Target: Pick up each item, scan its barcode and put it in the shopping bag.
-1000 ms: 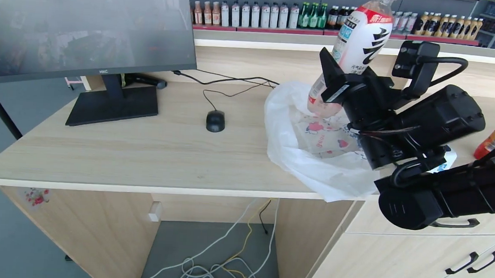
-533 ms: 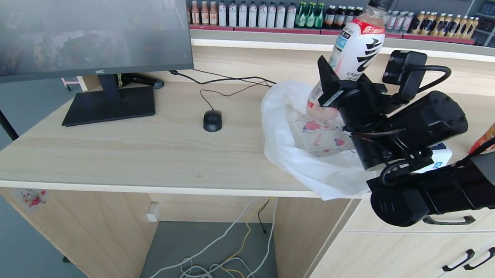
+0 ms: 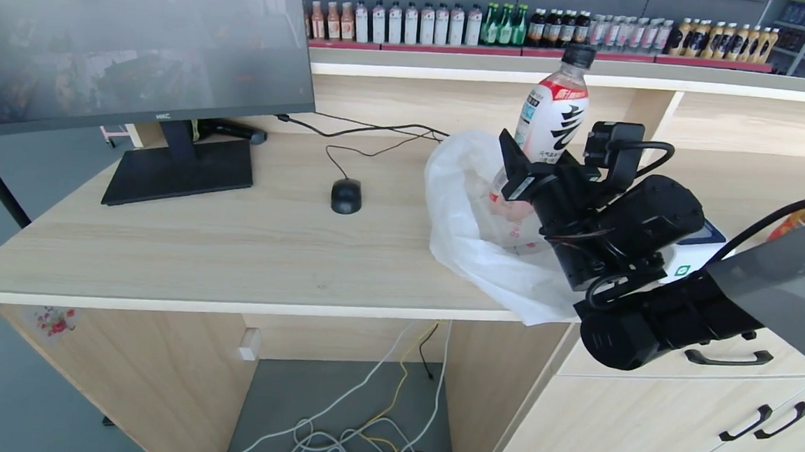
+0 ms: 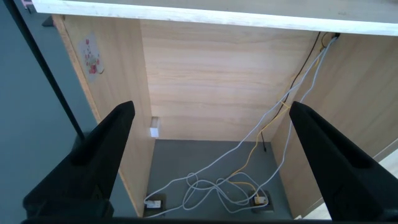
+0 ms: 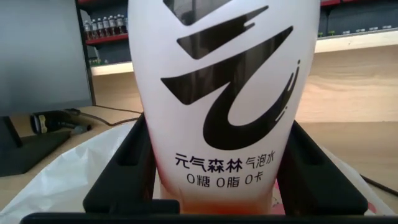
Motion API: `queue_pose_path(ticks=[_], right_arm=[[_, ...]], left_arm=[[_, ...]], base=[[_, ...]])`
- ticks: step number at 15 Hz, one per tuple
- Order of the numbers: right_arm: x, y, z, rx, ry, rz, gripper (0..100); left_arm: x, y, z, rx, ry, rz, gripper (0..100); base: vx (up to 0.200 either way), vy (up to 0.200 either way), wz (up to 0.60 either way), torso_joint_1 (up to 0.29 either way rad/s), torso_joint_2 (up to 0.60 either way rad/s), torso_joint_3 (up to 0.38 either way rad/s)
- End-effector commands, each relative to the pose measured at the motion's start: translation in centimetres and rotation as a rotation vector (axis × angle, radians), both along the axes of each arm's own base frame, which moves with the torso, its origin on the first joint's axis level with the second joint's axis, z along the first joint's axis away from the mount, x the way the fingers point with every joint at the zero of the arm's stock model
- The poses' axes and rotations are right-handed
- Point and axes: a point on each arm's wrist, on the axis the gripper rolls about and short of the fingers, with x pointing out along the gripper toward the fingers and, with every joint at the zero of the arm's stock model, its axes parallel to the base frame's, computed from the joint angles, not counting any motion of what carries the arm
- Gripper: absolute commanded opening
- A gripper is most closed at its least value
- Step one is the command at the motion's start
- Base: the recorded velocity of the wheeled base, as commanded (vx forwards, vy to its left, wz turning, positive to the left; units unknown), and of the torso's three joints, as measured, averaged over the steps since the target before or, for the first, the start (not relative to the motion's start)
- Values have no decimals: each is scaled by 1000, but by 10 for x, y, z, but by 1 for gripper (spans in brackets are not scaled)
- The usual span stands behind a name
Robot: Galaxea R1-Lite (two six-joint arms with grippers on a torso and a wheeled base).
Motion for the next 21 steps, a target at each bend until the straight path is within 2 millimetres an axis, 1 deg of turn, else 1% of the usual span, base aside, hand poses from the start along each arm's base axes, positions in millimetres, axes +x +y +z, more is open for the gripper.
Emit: queue_pose_path(ticks=[1,4,10,13,16,21], right_arm=[[3,3,-9,-9,18,3,0],[7,4,-21,-43,43,7,0],[7,5,-38,-80,89,13,0],[5,8,-40,-97,90,15,0],[5,8,-50,-113,121,18,0],[2,10,-52,-115,130,27,0]], left_arm=[[0,0,0,0,0,0,100],[0,0,0,0,0,0,100],[0,0,0,-2,0,0,100],[0,0,0,-2,0,0,100],[0,0,0,0,0,0,100],[0,0,0,-2,0,0,100]], base=[[0,0,0,0,0,0],[0,0,0,0,0,0],[0,0,0,0,0,0],[0,0,0,0,0,0],[0,0,0,0,0,0],[0,0,0,0,0,0]])
